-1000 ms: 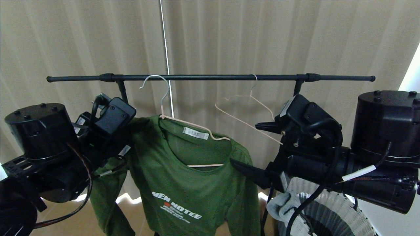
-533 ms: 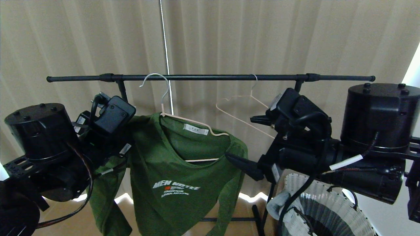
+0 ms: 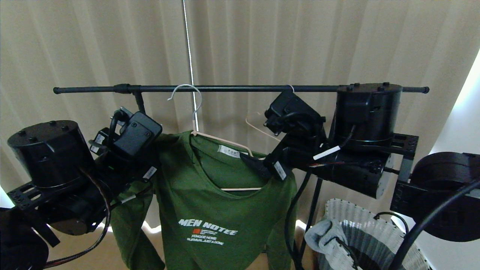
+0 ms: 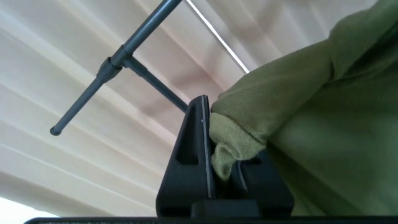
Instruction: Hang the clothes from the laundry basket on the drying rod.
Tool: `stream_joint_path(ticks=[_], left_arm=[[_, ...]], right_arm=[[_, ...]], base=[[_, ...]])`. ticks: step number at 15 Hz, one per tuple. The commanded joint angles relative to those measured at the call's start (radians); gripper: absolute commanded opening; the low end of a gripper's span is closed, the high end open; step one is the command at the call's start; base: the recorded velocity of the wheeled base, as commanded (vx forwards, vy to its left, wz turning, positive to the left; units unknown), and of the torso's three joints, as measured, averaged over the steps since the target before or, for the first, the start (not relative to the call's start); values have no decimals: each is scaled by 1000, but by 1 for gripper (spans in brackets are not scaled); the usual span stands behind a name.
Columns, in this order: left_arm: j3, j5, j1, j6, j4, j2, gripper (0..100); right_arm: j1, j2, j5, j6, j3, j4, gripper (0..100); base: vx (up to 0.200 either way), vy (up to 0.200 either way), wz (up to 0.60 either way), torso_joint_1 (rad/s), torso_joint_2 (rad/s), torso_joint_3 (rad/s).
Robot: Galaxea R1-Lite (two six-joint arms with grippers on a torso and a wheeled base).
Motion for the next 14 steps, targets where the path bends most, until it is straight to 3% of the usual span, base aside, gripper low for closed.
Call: stream_joint_path(ticks=[1,10,11,14], left_arm=[[3,0,-5,0,-6,1,0],[13,4,-75,-6,-9,1,0],[13,3,-75,-6,-9,-1,0],[16,1,-75,-6,-9,-2,0]], right_arm=[[-3,44,0,-14,-16,-1,100],[-6,87,0,-22,-45,-5,100],[-4,88,0,-22,-44,-7,0],[-3,91,0,-22,-45,-8,0]], base=[[0,0,0,0,0,0],[0,0,0,0,0,0],[0,0,0,0,0,0],[0,0,0,0,0,0]])
